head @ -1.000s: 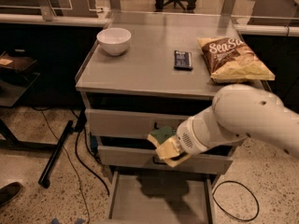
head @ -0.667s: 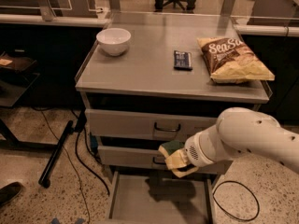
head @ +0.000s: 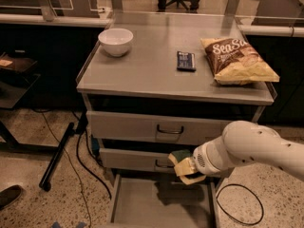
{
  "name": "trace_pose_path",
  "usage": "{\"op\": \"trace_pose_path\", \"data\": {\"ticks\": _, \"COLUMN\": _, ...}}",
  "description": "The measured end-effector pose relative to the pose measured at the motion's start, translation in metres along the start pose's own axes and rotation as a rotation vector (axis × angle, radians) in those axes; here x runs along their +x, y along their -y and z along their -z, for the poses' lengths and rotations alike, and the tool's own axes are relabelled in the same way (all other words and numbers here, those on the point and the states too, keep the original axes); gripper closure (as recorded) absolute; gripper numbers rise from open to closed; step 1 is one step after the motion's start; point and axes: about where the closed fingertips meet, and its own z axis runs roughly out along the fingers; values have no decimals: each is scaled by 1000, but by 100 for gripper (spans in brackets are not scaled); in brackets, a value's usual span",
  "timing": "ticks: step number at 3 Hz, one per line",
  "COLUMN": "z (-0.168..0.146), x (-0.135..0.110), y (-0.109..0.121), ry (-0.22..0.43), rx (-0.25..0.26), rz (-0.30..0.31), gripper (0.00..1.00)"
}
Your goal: Place sponge into bottom drawer
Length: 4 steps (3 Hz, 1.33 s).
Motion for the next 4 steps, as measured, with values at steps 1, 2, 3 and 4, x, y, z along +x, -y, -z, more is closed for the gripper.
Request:
{"op": "trace_pose_path", "data": {"ticks": 1, "z": -19, "x": 12, "y": 6, "ry": 2, "rx": -25, "rz": -40, "gripper": 100}}
{"op": "trace_pose_path", "data": {"ticks": 2, "z": -75, "x": 38, "y": 23, "ry": -17, "rx": -63, "rz": -141, "gripper": 100}}
{"op": "trace_pose_path", "data": {"ticks": 3, "z": -134, "x": 63, "y": 44, "ry": -43, "rx": -100, "rz": -252, "gripper": 100}}
{"op": "trace_pose_path", "data": {"ticks": 4, "z": -134, "x": 63, "y": 44, "ry": -43, "rx": -100, "rz": -252, "gripper": 100}}
